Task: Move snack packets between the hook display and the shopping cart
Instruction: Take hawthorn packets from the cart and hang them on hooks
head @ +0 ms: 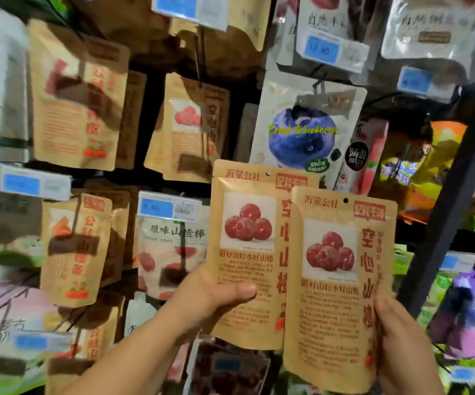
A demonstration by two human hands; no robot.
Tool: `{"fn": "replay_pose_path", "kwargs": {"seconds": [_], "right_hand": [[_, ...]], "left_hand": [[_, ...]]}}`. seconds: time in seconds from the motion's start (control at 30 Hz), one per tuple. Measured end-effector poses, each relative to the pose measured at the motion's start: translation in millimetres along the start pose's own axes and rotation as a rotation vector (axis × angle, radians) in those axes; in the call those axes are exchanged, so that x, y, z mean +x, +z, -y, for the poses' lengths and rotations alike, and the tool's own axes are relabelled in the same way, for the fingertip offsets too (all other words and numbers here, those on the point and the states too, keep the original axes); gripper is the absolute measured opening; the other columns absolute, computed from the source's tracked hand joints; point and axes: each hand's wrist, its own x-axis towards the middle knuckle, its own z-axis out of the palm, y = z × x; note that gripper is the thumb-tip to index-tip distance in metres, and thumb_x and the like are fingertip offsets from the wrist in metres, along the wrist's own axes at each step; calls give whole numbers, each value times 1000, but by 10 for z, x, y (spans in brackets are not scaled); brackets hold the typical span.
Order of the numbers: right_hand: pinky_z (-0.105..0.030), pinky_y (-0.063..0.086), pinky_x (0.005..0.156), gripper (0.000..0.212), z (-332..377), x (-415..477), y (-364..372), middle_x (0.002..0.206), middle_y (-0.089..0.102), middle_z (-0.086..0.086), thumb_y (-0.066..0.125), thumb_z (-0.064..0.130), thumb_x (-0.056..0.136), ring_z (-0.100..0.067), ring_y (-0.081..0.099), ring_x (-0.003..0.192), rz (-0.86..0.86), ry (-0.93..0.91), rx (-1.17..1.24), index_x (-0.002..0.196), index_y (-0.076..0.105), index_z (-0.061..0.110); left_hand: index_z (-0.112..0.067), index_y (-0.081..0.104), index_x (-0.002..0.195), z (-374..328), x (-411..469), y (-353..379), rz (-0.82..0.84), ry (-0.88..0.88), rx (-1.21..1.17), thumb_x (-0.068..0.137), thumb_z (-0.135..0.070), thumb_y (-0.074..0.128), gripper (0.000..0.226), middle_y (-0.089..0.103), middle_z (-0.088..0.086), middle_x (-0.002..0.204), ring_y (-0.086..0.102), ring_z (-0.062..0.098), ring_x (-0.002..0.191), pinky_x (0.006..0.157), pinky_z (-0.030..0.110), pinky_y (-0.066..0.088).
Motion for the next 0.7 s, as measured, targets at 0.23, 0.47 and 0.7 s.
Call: {"fn": "replay_pose_path", "kwargs": {"seconds": [0.23,0.47,0.7], "right_hand": [[-38,59,80,31,189,260,560,110,73,-9,42,24,101,-23,71,100,137,-1,153,118,66,14],[-39,60,75,34,502,463,1028,107,74,-12,39,27,103,-28,71,99,228,-48,138,116,67,12],[-37,54,76,30,836,565,1382,100,75,-11,43,24,102,-25,73,92,243,-173,67,104,70,13]], "left_hand": [[-5,65,114,-342,49,-310,-67,42,-23,69,-14,75,47,71,14,109,68,30,101,86,41,56],[-8,67,110,-741,148,-566,-163,123,13,68,-20,79,45,73,12,105,69,30,98,82,41,57],[-9,67,111,-1078,218,-731,-216,210,67,73,-21,70,41,73,10,104,70,27,97,81,39,57]]}}
